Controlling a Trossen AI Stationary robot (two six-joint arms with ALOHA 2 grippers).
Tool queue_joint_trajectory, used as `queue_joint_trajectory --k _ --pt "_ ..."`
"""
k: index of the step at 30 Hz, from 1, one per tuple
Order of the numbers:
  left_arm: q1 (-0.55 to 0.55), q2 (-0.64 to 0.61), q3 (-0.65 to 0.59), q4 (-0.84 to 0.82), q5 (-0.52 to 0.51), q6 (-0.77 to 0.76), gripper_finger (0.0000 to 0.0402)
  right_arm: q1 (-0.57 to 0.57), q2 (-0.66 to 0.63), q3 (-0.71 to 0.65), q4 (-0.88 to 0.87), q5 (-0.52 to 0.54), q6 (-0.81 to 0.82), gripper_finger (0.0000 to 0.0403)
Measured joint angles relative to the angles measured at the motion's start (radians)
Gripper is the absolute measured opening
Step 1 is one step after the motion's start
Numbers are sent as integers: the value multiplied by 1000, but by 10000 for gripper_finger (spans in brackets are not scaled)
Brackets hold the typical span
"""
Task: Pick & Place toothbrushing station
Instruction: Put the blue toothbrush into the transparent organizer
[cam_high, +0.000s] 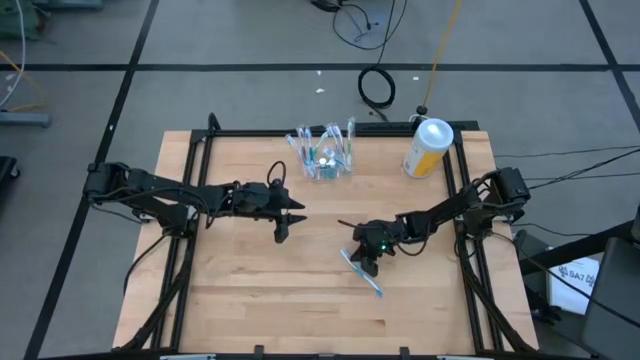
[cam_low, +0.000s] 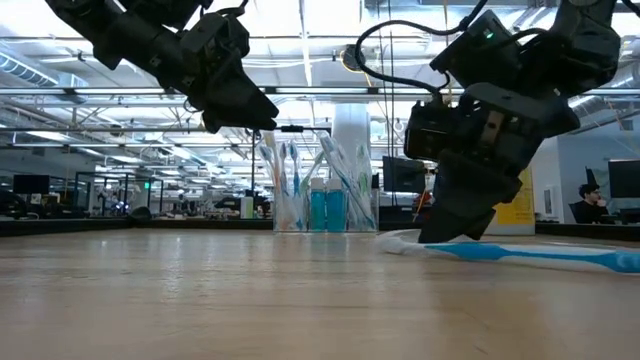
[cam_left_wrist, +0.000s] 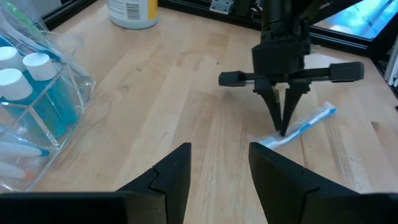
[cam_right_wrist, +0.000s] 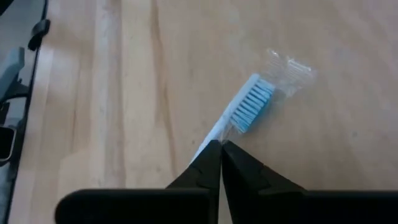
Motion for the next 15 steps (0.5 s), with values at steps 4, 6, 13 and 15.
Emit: queue_joint_trajectory --k 4,6,13,15 --pt "0 -12 0 -6 0 32 168 -22 -27 0 1 1 -16 4" --pt "0 -43 -1 -14 -1 59 168 -36 -57 0 10 13 -46 1" --pt "0 -113 -1 -18 -1 78 168 -77 -231 0 93 205 -276 1" --pt "0 -117 0 -18 -1 78 168 -97 -277 0 151 293 -383 1"
